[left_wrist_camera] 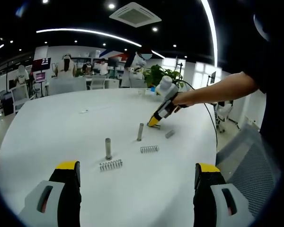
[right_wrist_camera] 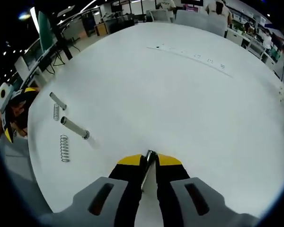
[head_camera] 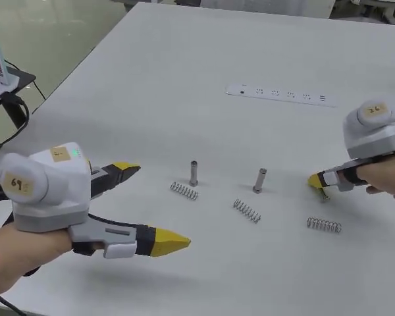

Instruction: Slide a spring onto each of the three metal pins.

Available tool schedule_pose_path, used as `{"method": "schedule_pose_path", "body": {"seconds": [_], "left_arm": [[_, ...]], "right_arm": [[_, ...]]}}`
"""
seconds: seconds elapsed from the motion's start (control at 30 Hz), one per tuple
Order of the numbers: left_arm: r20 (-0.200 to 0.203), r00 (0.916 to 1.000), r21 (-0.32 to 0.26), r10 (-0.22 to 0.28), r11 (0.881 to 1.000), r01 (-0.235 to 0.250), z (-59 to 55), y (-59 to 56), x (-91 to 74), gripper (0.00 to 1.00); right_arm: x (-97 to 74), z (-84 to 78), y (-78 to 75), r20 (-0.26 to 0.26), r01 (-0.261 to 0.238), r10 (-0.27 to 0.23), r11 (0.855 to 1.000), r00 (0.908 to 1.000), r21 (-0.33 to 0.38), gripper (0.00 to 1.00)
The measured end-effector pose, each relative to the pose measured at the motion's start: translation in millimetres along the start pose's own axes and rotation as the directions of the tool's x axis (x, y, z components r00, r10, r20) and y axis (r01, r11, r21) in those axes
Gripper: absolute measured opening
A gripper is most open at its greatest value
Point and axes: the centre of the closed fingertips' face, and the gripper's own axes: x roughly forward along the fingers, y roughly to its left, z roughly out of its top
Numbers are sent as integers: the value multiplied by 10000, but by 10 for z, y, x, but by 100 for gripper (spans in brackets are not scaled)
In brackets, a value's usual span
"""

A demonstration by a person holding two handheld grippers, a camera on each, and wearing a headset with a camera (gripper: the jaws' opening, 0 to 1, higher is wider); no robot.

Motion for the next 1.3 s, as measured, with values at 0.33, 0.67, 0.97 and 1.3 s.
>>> {"method": "schedule_pose_path", "body": {"seconds": [0.33, 0.67, 0.97, 1.3], "left_arm": [[13, 10000, 4, -50, 10000, 50, 13, -15, 16, 98], [89, 9999, 37, -90, 10000, 89, 52, -29, 36, 98], [81, 9999, 67, -139, 9999, 138, 59, -46, 39, 98], [108, 9999, 9, -100, 9999, 100, 50, -48, 23, 98]], "right_arm": [[-103, -67, 90, 29, -74, 75, 10000, 10000, -48, 5], [-279, -49, 95, 630, -156, 164, 9998, 9979, -128, 5], [-337, -14, 127, 960, -98, 131, 9994, 9953, -345, 5], [-359, 37, 216, 1238, -29, 97, 9985, 9923, -551, 5]]}}
